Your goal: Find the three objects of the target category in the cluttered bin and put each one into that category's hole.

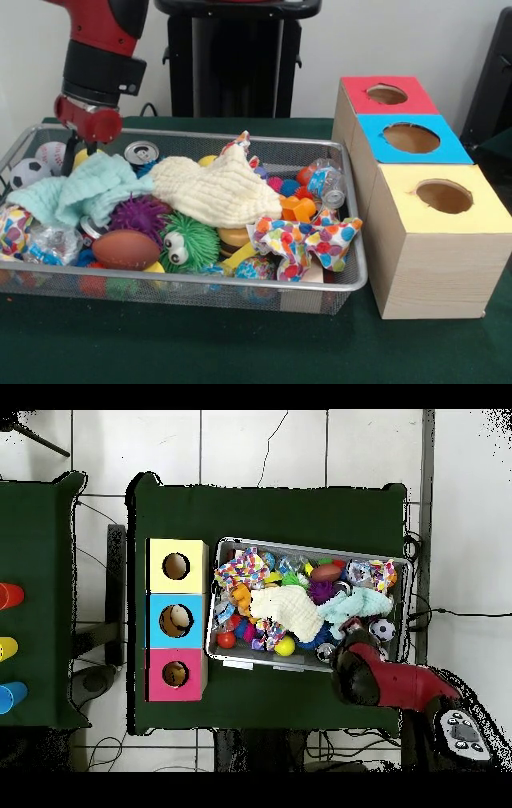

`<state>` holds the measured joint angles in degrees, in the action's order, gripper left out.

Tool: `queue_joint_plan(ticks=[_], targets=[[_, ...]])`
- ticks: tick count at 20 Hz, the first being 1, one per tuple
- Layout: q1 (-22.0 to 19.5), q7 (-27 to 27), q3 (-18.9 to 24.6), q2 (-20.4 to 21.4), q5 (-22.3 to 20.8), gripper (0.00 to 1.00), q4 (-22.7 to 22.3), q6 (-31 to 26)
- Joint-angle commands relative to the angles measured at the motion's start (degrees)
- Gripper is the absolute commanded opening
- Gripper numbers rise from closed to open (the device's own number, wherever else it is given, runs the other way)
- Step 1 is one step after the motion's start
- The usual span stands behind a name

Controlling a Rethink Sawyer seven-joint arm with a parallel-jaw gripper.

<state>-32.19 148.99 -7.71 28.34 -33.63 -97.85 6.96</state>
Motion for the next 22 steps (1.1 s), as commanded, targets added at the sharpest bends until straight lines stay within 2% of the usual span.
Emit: queue_joint_plan(ticks=[1,4,10,13,14,15,21,22], targets=[[-4.7,-6.4,10.7,-3.8,-7.5,1.00,8.8,-2.3],[-5.8,-5.9,12.4,-6.1,-10.3,1.00,10.8,-0.7],[-4.2,-1.8,10.3,-11.0,-11.4,1.00,13.3,7.0],[-5.0,-1.4,11.4,-12.4,-12.7,1.00,14.4,7.4],[-3.8,-1.8,9.8,-12.7,-12.3,1.00,15.0,7.3],[-4.3,-1.3,10.5,-12.5,-13.0,0.00,14.8,6.6],[-2.0,-0.5,8.4,-11.6,-10.2,0.00,13.7,3.4],[-1.1,0.4,7.7,-10.2,-8.8,0.00,12.1,2.2]])
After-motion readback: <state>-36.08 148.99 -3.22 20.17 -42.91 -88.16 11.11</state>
